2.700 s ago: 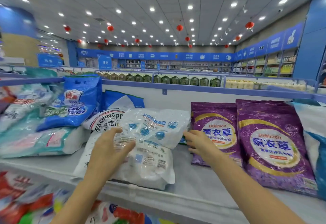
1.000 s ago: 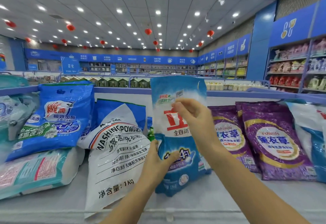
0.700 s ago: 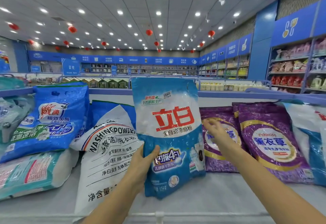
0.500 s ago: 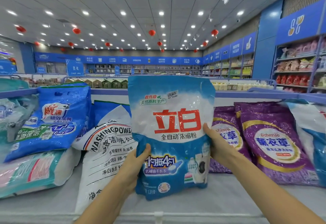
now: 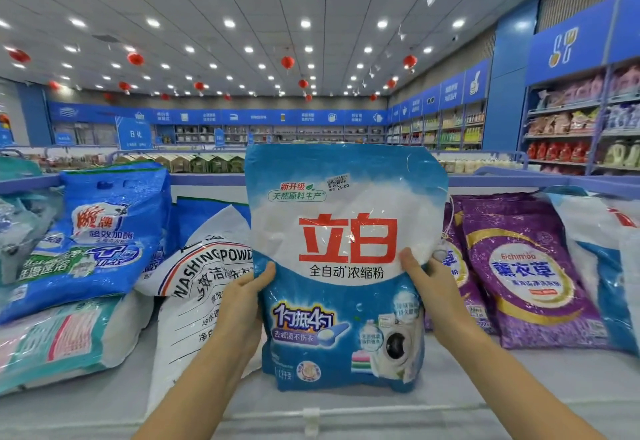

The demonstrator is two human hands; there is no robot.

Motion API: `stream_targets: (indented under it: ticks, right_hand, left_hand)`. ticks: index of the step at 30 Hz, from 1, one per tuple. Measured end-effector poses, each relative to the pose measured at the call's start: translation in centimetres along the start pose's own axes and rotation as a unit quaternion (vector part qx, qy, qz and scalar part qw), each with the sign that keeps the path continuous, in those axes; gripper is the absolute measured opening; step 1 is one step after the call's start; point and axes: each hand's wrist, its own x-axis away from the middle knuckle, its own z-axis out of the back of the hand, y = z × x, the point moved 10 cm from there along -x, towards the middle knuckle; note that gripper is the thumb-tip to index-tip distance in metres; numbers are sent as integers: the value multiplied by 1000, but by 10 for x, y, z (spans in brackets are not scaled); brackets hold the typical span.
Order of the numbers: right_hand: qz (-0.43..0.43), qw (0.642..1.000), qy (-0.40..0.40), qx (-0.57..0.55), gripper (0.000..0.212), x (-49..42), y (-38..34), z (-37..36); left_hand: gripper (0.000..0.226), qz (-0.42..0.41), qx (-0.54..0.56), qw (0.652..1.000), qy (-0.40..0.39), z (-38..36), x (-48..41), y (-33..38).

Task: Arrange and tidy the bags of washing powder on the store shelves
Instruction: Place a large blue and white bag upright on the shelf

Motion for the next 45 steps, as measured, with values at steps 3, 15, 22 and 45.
stream_targets:
  ticks: [3, 15, 22, 45]
  right_hand:
    - [-67, 995, -67, -37, 42, 4, 10, 0]
    - [-171, 942, -254, 136, 73, 59, 40, -15]
    - [-104, 975, -136, 140, 42, 53, 9, -1]
    - [-3, 990, 121, 71, 50, 248, -140, 368]
  left_hand:
    - [16, 30, 31, 999, -24, -4, 1, -4]
    - [56, 154, -209, 923, -284, -20, 33, -42]
    - [29, 45, -270, 940, -204, -24, 19, -14]
    - [46, 18, -93, 966, -240, -339, 273, -122]
